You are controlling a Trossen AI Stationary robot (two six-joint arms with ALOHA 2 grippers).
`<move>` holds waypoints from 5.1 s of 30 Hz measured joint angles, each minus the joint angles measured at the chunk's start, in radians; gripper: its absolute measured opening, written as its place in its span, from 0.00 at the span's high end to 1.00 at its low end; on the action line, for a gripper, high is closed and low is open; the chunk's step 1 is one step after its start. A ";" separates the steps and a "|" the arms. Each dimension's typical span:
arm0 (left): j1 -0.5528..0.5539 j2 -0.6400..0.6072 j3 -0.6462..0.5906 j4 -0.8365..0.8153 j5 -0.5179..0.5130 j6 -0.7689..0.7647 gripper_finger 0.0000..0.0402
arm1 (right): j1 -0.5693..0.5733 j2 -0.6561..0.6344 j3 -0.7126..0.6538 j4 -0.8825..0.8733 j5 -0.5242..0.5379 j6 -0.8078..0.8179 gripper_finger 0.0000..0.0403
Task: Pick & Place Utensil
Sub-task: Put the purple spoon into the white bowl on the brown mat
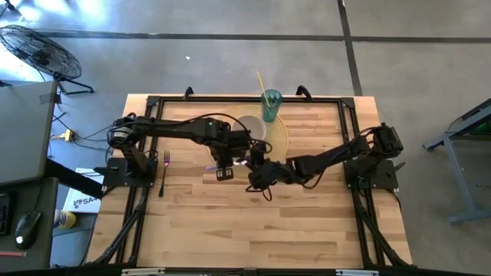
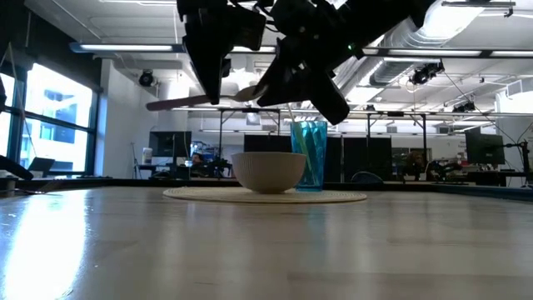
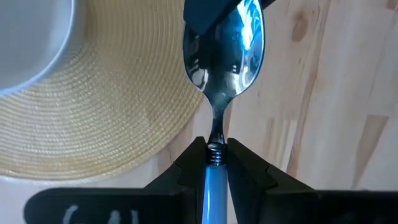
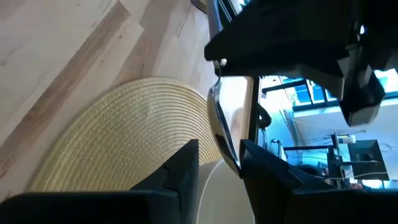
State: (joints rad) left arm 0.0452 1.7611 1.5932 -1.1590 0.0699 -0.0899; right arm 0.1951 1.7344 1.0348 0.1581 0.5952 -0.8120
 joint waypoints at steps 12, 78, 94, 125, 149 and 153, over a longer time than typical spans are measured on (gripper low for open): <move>0.000 -0.001 0.003 0.013 0.001 0.068 0.88 | 0.012 0.001 -0.003 0.014 -0.028 0.002 0.95; 0.059 -0.006 0.099 -0.284 0.052 0.302 0.83 | 0.106 0.000 -0.002 -0.006 0.214 -0.083 0.99; 0.101 -0.006 0.099 -0.319 -0.020 0.303 0.83 | 0.156 -0.019 -0.002 -0.071 0.404 0.000 0.66; 0.338 0.370 0.456 -0.398 -0.168 0.400 0.81 | 0.253 -0.175 -0.003 -0.650 0.261 0.889 0.49; 0.354 0.370 0.360 -0.226 -0.156 0.369 0.81 | 0.258 -0.175 -0.003 -0.647 0.266 0.936 0.49; 0.354 0.370 0.360 -0.208 -0.157 0.369 0.81 | 0.258 -0.175 -0.002 -0.647 0.265 0.936 0.49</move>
State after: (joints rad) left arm 0.3996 2.1307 1.9537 -1.3673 -0.0869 0.2794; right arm 0.4534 1.5597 1.0325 -0.4892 0.8606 0.1238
